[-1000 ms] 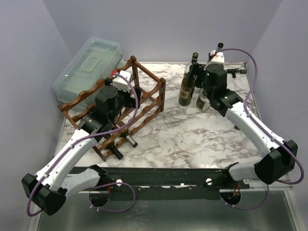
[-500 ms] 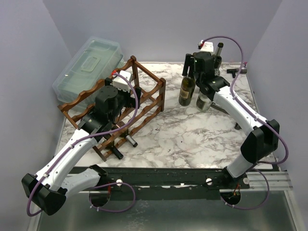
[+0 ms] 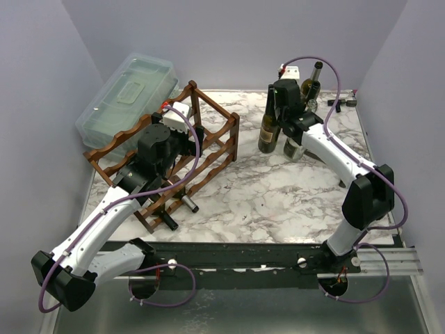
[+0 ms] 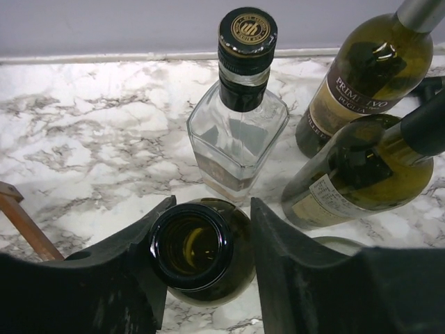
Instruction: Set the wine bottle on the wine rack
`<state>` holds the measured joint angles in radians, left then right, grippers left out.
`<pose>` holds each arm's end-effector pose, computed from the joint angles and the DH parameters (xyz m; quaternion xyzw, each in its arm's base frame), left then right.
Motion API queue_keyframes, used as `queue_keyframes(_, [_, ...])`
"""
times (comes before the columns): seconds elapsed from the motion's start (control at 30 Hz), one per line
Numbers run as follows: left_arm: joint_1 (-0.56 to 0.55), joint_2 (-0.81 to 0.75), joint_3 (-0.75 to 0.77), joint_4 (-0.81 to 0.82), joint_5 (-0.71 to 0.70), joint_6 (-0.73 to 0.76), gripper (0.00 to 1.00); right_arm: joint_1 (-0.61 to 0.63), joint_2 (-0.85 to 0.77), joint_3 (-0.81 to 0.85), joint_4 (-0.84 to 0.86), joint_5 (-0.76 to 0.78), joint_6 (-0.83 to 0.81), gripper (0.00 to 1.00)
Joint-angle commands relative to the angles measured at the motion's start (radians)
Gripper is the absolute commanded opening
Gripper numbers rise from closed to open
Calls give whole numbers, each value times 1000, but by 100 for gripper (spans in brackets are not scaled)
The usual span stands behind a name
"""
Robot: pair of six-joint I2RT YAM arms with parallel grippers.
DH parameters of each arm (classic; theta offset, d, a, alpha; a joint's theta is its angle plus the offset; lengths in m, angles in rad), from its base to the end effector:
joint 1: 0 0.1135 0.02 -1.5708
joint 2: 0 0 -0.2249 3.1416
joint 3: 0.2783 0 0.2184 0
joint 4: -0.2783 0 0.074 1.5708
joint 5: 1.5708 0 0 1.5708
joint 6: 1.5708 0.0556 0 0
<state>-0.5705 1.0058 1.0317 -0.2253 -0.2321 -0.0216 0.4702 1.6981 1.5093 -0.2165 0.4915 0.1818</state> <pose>0.2035 -0.1154 0.3435 0.1378 0.7599 -0.0978 0.6277 0.3499 0.1484 0.3076 0.0161 0.8207 -0.0215 0.5707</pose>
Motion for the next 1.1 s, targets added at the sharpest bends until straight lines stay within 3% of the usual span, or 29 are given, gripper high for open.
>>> queue_keyframes(0.0, [5,-15,-4,12,20,-3,99,1,-24,-40,15,-32,-16,45])
queue_keyframes(0.23, [4,-2,2,11,58,-13,99,1,-79,-92,37,-55,-44,17])
queue_keyframes(0.4, [4,-3,1,10,51,-9,99,1,-110,-42,-83,-83,-24,1])
queue_keyframes(0.53, [5,4,6,9,53,-17,99,2,-229,-91,-124,-208,27,1])
queue_keyframes(0.73, [5,18,26,-3,116,-46,99,1,-475,-295,-109,-418,131,1])
queue_keyframes(1.07, [-7,33,0,173,711,-156,99,1,-712,-531,-96,-549,456,0])
